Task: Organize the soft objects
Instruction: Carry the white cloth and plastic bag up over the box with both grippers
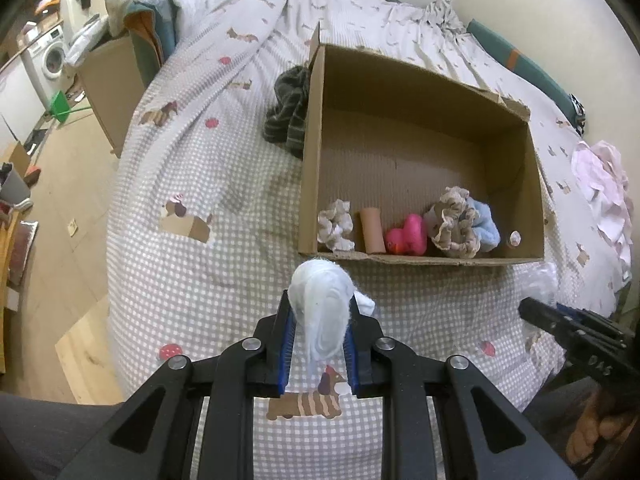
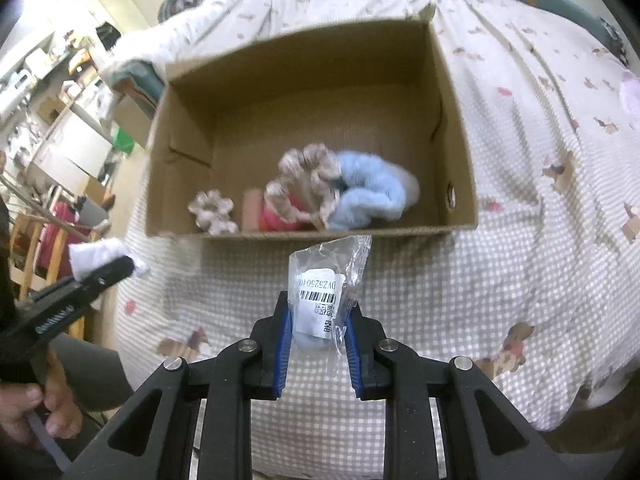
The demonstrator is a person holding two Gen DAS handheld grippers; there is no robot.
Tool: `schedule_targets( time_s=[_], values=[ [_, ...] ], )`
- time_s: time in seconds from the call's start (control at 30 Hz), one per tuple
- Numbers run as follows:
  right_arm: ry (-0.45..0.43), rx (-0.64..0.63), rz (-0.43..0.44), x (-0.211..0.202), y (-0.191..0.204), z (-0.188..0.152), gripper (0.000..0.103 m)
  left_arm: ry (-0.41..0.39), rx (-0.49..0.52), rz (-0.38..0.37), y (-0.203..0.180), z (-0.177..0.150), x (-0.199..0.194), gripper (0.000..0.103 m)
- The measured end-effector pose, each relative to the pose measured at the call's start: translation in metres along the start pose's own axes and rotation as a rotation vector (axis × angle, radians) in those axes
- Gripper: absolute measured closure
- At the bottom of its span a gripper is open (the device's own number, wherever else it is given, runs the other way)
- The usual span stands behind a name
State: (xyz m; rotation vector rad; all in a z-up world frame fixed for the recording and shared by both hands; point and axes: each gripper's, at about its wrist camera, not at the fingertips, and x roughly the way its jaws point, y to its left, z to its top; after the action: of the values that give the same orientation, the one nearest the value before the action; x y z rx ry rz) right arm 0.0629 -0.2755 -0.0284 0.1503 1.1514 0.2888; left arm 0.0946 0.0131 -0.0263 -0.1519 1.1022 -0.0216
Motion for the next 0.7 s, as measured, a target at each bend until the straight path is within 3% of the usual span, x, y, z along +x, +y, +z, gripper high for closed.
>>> schedule_targets(
  time_s=[0.27, 0.7],
  values=[
    [-0.153, -0.022, 0.034, -0.03, 0.012, 0.015, 0.077, -0.083, 0.031, 0.037, -0.005, 0.011, -0.019, 0.084],
    [-0.234, 0.036, 0.106, -0.053, 0.003, 0.052, 0.077, -0.159, 0.069, 0.005, -0.024, 0.053, -0.044, 0.084]
  ],
)
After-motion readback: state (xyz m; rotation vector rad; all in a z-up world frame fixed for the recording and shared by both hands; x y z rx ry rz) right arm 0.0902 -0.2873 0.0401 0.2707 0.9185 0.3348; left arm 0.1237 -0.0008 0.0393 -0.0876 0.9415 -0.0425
